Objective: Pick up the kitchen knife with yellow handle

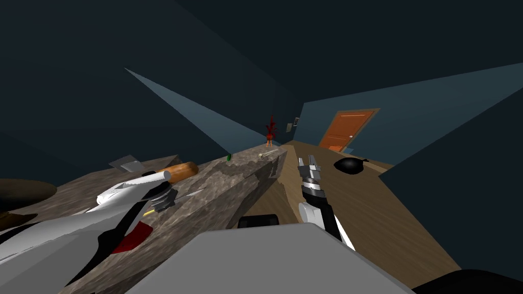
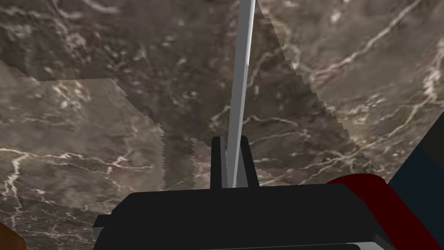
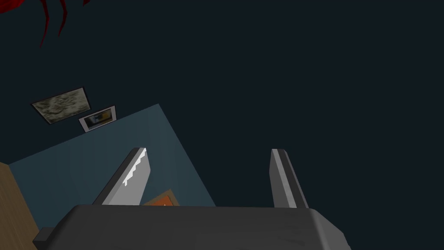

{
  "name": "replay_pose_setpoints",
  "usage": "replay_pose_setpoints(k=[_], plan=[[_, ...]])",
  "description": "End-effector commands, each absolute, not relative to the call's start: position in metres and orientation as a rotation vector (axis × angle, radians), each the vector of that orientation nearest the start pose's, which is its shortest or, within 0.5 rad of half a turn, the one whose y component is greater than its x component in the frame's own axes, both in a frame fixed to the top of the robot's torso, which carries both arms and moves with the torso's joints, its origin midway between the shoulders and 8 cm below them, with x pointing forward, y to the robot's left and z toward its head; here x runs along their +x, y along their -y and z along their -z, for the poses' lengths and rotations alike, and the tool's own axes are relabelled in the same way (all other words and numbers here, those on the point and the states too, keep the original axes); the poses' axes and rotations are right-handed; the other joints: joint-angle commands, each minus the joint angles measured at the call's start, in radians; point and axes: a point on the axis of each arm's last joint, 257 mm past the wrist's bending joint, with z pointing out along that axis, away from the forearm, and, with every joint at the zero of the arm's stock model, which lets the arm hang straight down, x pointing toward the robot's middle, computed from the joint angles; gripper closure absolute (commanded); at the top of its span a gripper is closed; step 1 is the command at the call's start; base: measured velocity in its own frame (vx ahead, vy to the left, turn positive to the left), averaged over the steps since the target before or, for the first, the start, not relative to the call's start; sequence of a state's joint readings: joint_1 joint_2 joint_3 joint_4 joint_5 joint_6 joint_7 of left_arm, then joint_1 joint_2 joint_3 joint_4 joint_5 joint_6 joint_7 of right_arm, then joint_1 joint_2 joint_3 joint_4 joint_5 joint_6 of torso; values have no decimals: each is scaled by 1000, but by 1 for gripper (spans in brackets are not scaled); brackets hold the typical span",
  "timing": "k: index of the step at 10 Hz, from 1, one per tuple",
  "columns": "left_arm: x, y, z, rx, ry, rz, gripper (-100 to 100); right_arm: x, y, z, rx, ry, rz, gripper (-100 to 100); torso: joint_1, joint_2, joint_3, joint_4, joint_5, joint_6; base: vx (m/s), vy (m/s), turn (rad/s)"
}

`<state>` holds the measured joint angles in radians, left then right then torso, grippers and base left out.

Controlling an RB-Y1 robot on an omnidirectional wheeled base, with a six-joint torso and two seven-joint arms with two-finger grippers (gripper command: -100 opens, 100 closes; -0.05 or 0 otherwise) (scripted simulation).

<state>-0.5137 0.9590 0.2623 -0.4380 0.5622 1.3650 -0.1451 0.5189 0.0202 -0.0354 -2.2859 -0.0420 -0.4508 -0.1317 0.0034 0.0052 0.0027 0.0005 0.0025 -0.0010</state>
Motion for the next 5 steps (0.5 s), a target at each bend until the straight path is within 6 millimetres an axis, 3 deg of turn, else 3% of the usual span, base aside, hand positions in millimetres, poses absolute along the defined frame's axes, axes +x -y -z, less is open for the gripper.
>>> replay_pose_setpoints(k=[1,2,4,5], plan=[[287,-652,352,-2736,-1385,-115,0,346,302,-12,793,-564,-1393,0,0,0,0,0,0,0,0,0,0],[284,-651,354,-2736,-1393,-121,100,346,302,-12,793,-564,-1393,0,0,0,0,0,0,0,-4,8,-3],[270,-650,359,-2795,-1310,-122,100,346,302,-12,792,-564,-1393,0,4,2,1,0,2,1,-40,70,-174],[274,-654,355,-2771,-1306,-119,100,346,302,-12,792,-564,-1393,0,6,2,1,-1,3,-1,-18,38,4]])
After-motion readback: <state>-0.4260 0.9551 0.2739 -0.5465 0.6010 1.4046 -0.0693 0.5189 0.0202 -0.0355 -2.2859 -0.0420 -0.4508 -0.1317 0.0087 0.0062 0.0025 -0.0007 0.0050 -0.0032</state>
